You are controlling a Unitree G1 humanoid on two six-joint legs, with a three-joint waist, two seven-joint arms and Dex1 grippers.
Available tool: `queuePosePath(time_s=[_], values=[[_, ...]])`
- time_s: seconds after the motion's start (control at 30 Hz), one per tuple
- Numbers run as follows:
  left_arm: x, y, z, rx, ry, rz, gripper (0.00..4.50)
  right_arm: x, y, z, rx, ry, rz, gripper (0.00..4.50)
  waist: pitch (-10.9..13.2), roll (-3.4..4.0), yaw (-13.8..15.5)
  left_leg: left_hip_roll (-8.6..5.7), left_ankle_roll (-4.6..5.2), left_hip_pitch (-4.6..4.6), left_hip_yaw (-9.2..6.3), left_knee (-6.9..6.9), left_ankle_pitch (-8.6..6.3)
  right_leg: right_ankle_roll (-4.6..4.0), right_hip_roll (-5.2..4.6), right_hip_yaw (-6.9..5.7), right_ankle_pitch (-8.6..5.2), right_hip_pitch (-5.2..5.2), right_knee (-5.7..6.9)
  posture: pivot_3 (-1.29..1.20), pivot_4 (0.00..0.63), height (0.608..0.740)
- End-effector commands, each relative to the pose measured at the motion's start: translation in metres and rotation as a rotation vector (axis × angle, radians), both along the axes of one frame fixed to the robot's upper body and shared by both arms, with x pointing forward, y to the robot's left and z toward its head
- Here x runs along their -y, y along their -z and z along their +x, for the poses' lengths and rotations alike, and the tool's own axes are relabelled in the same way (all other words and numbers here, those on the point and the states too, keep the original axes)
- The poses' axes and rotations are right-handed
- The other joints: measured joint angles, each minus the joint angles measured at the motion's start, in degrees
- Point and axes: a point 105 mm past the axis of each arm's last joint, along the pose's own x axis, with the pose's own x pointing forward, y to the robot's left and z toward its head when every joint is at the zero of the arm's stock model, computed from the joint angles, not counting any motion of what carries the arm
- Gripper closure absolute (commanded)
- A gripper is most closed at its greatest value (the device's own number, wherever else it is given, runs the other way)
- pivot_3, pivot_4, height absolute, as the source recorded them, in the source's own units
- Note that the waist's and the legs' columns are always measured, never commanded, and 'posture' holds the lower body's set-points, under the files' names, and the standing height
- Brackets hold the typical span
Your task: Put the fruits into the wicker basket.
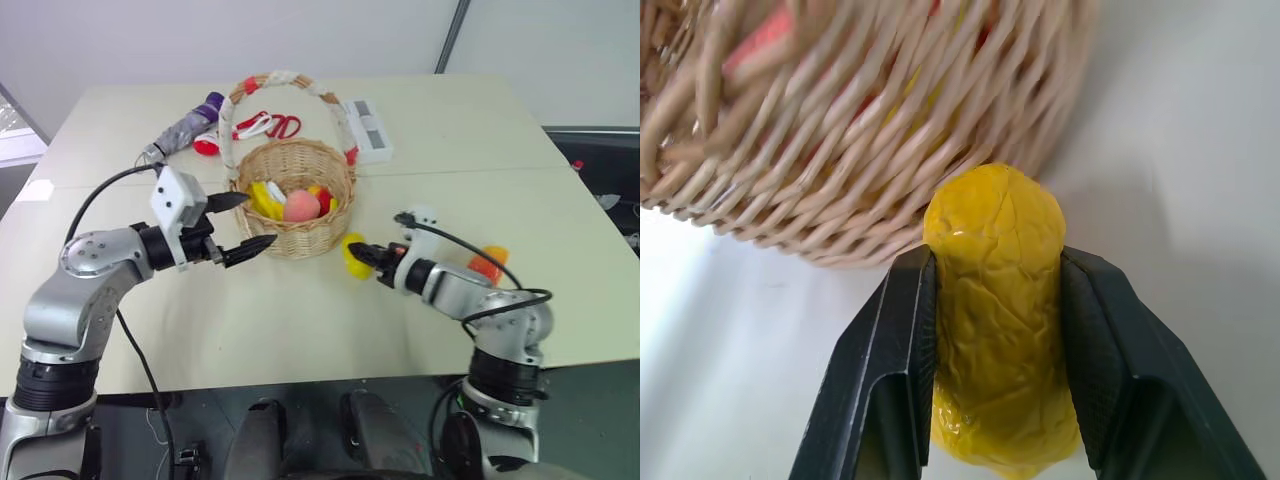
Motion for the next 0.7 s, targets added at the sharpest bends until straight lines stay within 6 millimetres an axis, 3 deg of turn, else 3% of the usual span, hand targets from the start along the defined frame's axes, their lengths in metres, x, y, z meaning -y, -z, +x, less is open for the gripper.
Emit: queuePosePath(time_s=[0.03, 0.17, 0.3, 0.47, 0.6, 0.7], values=[[-0.015, -0.011, 0.0, 0.039, -0.047, -0.05, 0.0, -0.002, -0.045, -0.019, 0.309, -0.18, -0.173, 3.16, 0.02, 0.02, -0.02, 0.0, 0.0, -0.01, 0.01, 0.0, 0.0, 0.01, 0.0, 0.0, 0.0, 0.0, -0.03, 0.0, 0.15, 0.74], [-0.025, -0.004, -0.003, 0.013, -0.067, -0.085, 0.0, -0.018, -0.083, -0.034, 0.535, -0.355, -0.221, 3.16, 0.02, 0.0, -0.66, 0.07, 0.06, 0.02, 0.02, -0.02, -0.03, 0.02, 0.13, 0.01, -0.01, -0.01, -0.06, 0.0, 0.15, 0.74], [-0.026, -0.003, -0.006, 0.006, -0.057, -0.134, 0.0, -0.045, -0.112, -0.015, 0.661, -0.371, -0.256, 3.16, 0.03, 0.01, -1.44, 0.29, 0.05, 0.07, 0.02, 0.0, -0.03, -0.02, 0.29, 0.02, 0.0, -0.01, -0.01, 0.0, 0.15, 0.74], [-0.02, -0.002, -0.008, 0.006, -0.043, -0.141, 0.0, -0.074, -0.12, 0.03, 0.663, -0.267, -0.299, 3.16, 0.02, -0.01, -1.18, 0.4, 0.05, 0.1, 0.07, -0.01, -0.03, -0.12, 0.33, 0.02, 0.02, -0.01, 0.01, 0.0, 0.15, 0.74], [-0.014, -0.002, -0.011, 0.012, -0.039, -0.145, 0.0, -0.095, -0.116, 0.043, 0.663, -0.276, -0.301, 3.16, 0.02, -0.01, -1.04, 0.42, 0.04, -0.3, 0.09, 0.02, -0.03, -0.12, 0.13, 0.01, 0.03, -0.33, -0.01, 0.0, 0.15, 0.74], [-0.011, -0.001, -0.014, 0.015, -0.038, -0.148, 0.0, -0.098, -0.112, 0.047, 0.667, -0.274, -0.311, 1.99, 0.02, -0.01, -0.77, 0.33, 0.0, -0.82, 0.08, 0.1, 0.0, -0.1, -0.02, 0.0, 0.06, -0.83, 0.06, 0.0, 0.15, 0.74]])
